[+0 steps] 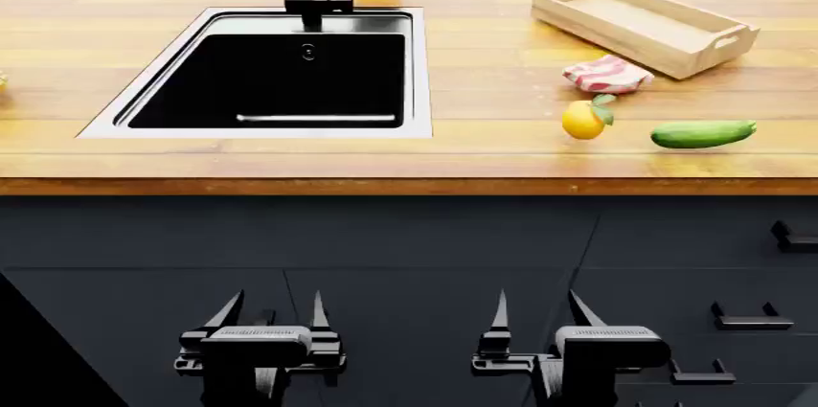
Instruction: Pick up the fruits and vegetables and place them in the sink. Turn on the sink faucet to wash them. Then turn the sink off and put them in the tray.
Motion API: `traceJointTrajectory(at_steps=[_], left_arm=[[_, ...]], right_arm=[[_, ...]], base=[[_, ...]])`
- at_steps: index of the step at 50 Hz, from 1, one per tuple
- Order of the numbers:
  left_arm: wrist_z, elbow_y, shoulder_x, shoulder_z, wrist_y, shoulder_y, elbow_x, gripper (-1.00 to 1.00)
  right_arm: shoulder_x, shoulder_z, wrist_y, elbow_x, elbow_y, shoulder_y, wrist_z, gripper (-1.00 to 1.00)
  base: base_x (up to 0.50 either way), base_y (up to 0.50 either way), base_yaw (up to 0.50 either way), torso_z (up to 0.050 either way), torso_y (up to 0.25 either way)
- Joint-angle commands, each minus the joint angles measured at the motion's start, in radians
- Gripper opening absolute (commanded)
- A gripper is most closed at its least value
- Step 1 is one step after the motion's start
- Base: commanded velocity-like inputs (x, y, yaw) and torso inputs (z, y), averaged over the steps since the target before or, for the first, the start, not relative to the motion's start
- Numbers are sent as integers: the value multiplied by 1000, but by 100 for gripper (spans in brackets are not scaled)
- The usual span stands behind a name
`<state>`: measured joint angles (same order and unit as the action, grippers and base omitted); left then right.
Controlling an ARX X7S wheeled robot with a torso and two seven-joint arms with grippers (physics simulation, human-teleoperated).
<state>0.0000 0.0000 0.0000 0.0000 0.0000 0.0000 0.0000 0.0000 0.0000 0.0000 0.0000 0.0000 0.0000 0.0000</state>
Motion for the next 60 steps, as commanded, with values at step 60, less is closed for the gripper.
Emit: traceJointTrajectory(at_steps=[60], left_arm=[[-63, 864, -182, 110, -596, -227, -111, 100]], right_arm=[[417, -150, 684, 558, -1029, 284, 371, 100]], base=[[96, -250, 0, 20, 0]])
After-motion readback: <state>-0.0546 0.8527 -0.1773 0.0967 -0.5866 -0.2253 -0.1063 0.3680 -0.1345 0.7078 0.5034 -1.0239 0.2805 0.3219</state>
